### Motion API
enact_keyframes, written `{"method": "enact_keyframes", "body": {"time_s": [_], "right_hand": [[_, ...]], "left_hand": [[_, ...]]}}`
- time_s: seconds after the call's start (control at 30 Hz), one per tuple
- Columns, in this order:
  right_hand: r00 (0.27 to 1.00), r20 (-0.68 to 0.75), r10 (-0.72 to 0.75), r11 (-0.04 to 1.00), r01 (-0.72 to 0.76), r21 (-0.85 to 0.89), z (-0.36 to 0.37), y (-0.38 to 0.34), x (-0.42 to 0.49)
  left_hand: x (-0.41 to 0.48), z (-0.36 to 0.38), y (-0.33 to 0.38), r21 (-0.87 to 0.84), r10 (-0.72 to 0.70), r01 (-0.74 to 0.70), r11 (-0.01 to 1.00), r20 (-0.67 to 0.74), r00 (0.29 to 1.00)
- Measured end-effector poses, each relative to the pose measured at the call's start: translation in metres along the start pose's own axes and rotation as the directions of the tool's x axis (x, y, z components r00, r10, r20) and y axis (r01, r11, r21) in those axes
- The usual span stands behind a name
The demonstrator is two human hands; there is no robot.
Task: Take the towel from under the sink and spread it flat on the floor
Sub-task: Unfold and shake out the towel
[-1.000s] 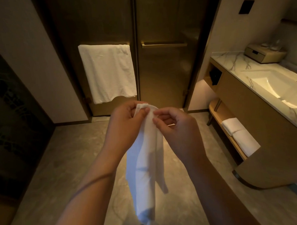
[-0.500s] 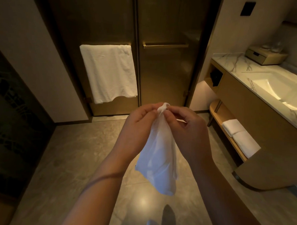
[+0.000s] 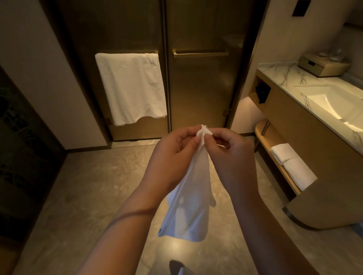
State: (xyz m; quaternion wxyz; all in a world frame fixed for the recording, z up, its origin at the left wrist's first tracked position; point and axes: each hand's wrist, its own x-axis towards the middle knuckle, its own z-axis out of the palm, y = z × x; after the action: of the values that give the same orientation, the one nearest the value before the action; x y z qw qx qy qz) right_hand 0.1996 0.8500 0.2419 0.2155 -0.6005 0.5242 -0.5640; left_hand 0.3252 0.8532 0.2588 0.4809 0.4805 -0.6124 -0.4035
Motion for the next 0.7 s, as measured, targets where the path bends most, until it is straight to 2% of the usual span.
{"method": "enact_keyframes", "body": {"time_s": [0.17,0.4,0.7], "right_hand": [[1.0,0.015,0.027,1.0,-0.027,0.005,0.005,0.001,-0.004],[0.999,0.012,0.039,0.998,-0.038,-0.057,0.005,0.01,-0.001],[0.992,-0.11,0.056,0.972,-0.079,-0.22,-0.024,0.032,0.014]], "left_hand": [[-0.004,0.004,-0.007,0.042,-0.032,0.036,0.999,-0.082,0.996],[0.0,-0.004,-0.012,0.137,0.043,-0.015,0.99,-0.205,0.978],[0.012,-0.028,-0.028,0.152,0.019,0.037,0.988,-0.353,0.935]]}}
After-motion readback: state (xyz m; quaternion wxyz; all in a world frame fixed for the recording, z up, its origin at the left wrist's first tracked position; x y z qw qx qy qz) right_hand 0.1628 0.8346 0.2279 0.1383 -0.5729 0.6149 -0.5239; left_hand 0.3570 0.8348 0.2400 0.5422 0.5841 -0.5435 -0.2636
